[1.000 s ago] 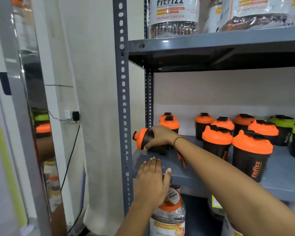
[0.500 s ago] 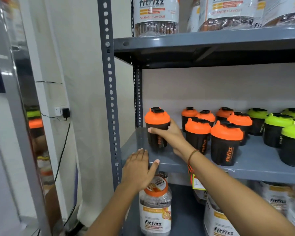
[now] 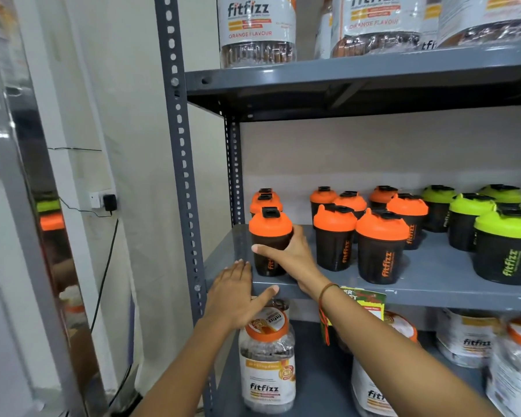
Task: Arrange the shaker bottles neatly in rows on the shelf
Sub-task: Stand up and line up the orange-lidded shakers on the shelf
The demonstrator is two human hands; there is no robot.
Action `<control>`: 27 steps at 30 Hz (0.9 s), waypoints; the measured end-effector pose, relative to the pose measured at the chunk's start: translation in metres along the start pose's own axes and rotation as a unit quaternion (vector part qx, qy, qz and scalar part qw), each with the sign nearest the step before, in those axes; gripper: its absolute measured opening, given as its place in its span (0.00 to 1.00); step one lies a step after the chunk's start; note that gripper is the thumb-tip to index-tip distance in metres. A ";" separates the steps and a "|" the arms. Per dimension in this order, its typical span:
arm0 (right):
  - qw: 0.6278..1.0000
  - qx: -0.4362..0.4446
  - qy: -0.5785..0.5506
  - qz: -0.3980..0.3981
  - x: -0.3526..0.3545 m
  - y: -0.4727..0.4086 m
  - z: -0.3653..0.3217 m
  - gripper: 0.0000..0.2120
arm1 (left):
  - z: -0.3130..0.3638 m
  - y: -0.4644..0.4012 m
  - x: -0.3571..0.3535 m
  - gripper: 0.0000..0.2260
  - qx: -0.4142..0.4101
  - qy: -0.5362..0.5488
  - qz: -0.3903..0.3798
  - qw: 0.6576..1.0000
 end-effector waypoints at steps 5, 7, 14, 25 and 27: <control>0.994 0.066 0.038 0.079 0.045 0.028 -0.014 0.47 | -0.002 -0.004 0.003 0.47 0.020 0.051 -0.013 0.998; 0.976 0.126 0.054 0.167 0.079 0.049 -0.024 0.36 | -0.004 -0.008 0.008 0.47 0.045 0.146 -0.013 0.988; 0.901 0.219 0.128 0.351 0.158 0.104 -0.036 0.15 | -0.001 -0.035 0.011 0.48 0.114 0.440 -0.004 0.891; 0.971 -0.037 0.149 0.183 0.197 0.064 0.079 0.57 | -0.002 -0.048 0.004 0.38 0.125 0.421 -0.007 0.899; 0.980 -0.037 0.147 0.128 0.191 0.057 0.087 0.59 | -0.005 -0.049 0.004 0.38 0.126 0.415 -0.003 0.901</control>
Point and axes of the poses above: each hand's wrist, its own y-axis away from the middle knuckle, its own x-axis out of the back of the hand, z = x × y, the point moved 9 cm from there along -y, towards the middle knuckle, and after that the axes turned 13 degrees about y, right-handed, at the moved point
